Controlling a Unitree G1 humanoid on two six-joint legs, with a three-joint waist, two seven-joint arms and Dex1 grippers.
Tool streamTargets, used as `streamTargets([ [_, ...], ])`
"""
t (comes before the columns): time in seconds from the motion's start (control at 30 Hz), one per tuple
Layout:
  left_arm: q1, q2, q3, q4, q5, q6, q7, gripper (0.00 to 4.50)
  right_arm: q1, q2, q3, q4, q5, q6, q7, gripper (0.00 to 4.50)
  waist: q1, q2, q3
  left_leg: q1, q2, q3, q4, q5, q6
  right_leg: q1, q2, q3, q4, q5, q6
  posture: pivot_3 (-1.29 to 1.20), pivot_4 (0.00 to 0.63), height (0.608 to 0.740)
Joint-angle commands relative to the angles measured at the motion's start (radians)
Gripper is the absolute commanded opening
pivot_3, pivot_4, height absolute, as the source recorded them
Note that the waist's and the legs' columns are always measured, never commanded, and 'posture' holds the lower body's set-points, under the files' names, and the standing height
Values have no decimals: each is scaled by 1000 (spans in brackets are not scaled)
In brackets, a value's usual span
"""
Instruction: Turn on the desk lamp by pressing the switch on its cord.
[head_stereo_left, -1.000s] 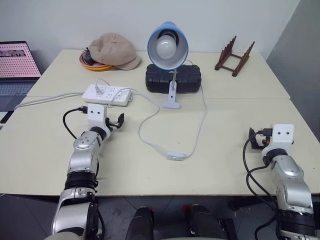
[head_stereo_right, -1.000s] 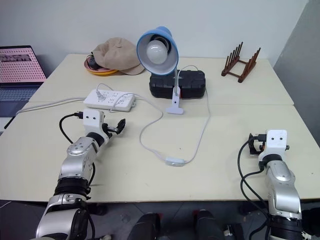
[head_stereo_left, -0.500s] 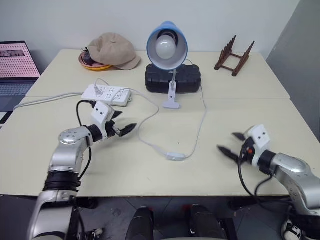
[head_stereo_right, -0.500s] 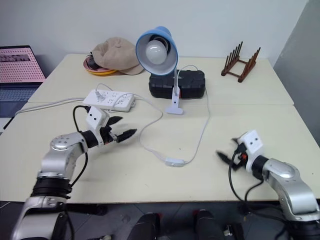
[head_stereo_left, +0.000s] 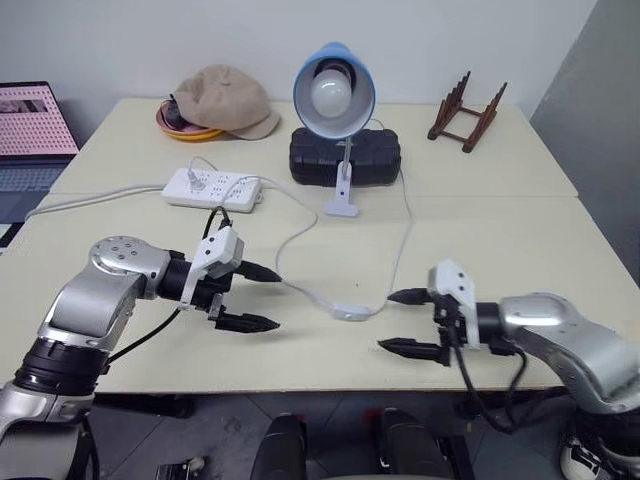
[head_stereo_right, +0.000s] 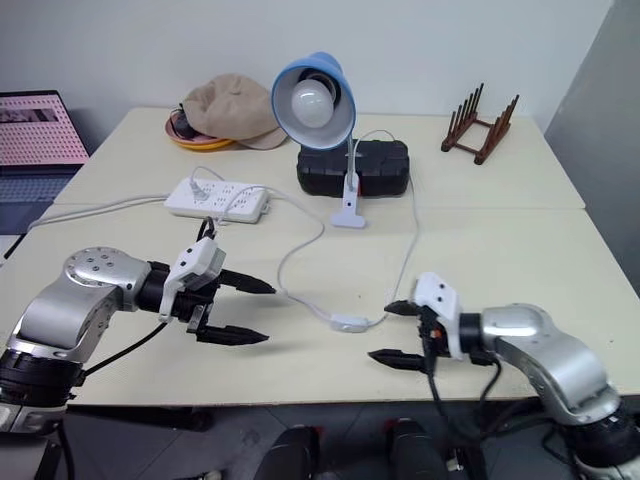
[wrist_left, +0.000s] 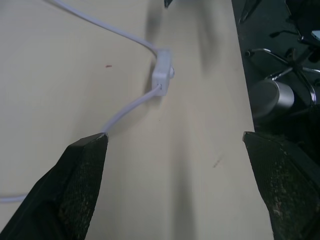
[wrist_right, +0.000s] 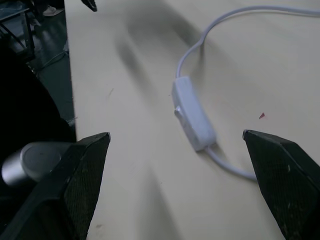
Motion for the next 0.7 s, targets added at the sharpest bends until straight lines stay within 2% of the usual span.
streamTargets([
  [0.03,-19,1,22,-37,-16,4,6,4500,-33,14,49,80,-93,-96,-4,4460,1,0,0,0,0,0,0,0,0,0,0,0,0,0,0,0,150,740],
  [0.3,12,-13,34,-79,-38,14,35,4500,-89,50,112,222,-170,-199,70,4460,-1,0,0,1,0,0,-1,0,0,0,1,0,2,-1,1,0,150,740],
  [0.53,36,-8,39,-117,-61,35,49,4500,-112,89,111,257,-171,-202,97,4460,-1,0,0,1,0,0,0,0,0,0,0,0,3,-1,0,0,150,740],
  [0.63,37,-7,39,-115,-61,34,49,4500,-113,88,108,274,-180,-214,108,3918,-1,0,0,1,0,0,0,0,0,0,1,0,3,-1,0,0,150,740],
  [0.7,36,-8,38,-113,-60,32,49,4500,-115,90,106,284,-184,-219,112,3382,-1,0,0,1,0,0,0,0,0,0,1,0,3,-1,0,0,150,740],
])
